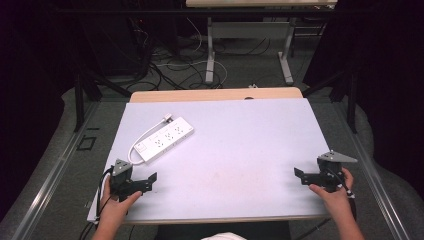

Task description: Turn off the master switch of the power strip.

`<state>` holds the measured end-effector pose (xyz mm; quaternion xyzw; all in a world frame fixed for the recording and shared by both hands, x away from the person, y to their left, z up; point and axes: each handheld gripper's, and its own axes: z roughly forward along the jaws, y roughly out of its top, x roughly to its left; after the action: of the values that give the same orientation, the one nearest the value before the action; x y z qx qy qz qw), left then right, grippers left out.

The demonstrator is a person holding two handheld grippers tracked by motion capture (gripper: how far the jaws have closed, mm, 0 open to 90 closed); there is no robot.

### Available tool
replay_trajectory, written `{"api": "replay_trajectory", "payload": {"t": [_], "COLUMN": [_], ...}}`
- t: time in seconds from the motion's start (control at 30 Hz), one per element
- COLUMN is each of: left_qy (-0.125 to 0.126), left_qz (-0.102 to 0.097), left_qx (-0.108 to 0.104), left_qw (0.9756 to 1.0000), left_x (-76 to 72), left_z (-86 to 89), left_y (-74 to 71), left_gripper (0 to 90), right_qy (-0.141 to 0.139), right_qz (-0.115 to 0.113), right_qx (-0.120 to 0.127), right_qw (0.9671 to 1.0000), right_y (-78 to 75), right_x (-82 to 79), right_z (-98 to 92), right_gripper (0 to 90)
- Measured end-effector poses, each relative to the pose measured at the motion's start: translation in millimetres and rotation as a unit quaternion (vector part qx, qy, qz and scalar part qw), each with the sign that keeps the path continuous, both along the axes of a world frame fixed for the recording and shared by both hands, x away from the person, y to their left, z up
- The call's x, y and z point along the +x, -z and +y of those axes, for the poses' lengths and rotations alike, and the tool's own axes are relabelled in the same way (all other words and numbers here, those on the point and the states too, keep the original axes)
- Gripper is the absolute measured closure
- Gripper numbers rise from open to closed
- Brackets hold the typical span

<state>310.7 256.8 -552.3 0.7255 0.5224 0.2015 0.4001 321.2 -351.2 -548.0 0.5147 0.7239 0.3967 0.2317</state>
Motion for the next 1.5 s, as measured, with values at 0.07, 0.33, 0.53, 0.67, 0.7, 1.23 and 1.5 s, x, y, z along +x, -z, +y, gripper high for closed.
{"api": "replay_trajectory", "payload": {"t": [0.07,0.33,0.53,0.67,0.7,1.23,1.5], "left_qy": [0.000,-0.002,0.003,0.004,0.003,-0.002,-0.004], "left_qz": [-0.002,-0.011,-0.007,-0.007,-0.007,-0.022,-0.030], "left_qx": [-0.001,0.001,0.013,0.017,0.016,0.040,0.044], "left_qw": [1.0000,0.9999,0.9999,0.9998,0.9998,0.9989,0.9985], "left_x": [-0.3,-4.0,-3.3,-3.1,-3.3,-5.7,-7.0], "left_z": [0.6,1.2,0.7,0.7,0.7,-0.8,-1.6], "left_y": [-0.7,-3.4,-3.0,-3.3,-3.7,-12.7,-17.6], "left_gripper": [1.6,2.3,4.5,7.4,8.4,18.2,22.2], "right_qy": [-0.001,0.000,-0.004,-0.001,0.002,0.003,0.005], "right_qz": [0.003,0.002,-0.006,-0.010,-0.007,-0.021,-0.023], "right_qx": [0.000,-0.017,-0.024,-0.022,-0.021,-0.030,-0.026], "right_qw": [1.0000,0.9999,0.9997,0.9997,0.9998,0.9993,0.9994], "right_y": [0.4,3.8,3.8,4.8,5.1,6.3,6.3], "right_x": [-1.5,-3.0,-5.0,-7.9,-9.0,-15.1,-16.3], "right_z": [2.9,8.2,8.8,8.0,8.5,3.3,1.6], "right_gripper": [0.0,0.0,0.9,3.2,3.3,12.3,12.4]}}
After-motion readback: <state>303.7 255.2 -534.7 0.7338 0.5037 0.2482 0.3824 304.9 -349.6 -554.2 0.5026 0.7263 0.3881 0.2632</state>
